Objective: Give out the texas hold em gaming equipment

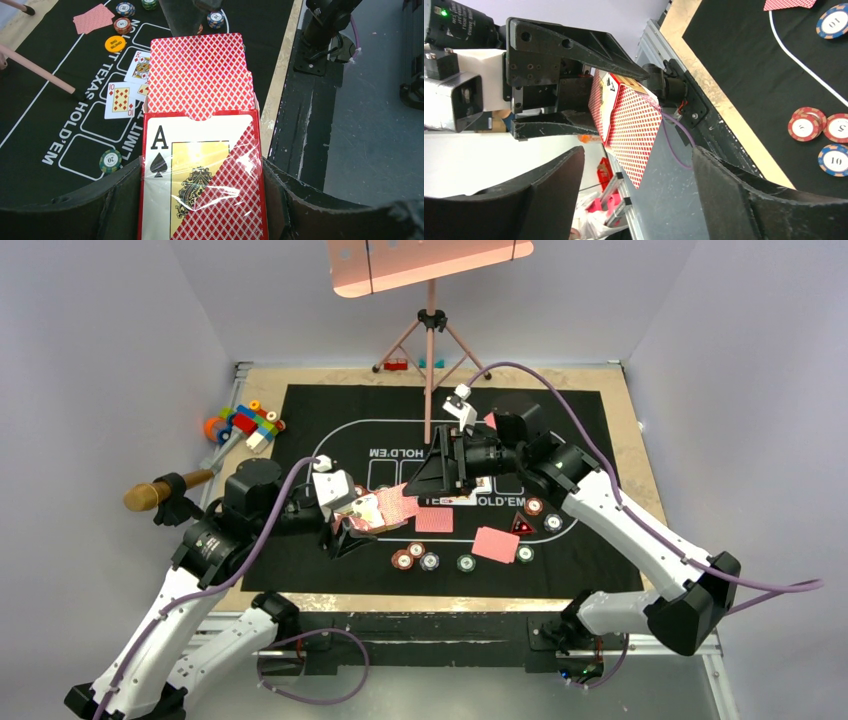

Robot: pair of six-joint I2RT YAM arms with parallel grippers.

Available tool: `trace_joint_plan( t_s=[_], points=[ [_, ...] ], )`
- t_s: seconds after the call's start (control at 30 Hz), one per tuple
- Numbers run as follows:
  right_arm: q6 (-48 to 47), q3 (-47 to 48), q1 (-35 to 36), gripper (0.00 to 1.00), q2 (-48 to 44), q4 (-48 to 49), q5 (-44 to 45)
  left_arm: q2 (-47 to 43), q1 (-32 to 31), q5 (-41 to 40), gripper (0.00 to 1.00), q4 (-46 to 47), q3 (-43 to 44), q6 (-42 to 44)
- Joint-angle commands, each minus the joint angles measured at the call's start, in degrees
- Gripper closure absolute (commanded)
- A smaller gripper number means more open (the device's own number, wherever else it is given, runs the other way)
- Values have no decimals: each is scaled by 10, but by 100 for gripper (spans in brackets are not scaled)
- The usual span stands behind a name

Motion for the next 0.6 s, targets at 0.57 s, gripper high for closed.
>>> trace_joint_plan(
  t_s=[0.57],
  points=[
    [19, 8, 58, 48, 40, 33, 22, -1, 4, 24, 100, 44, 28, -28]
  ],
)
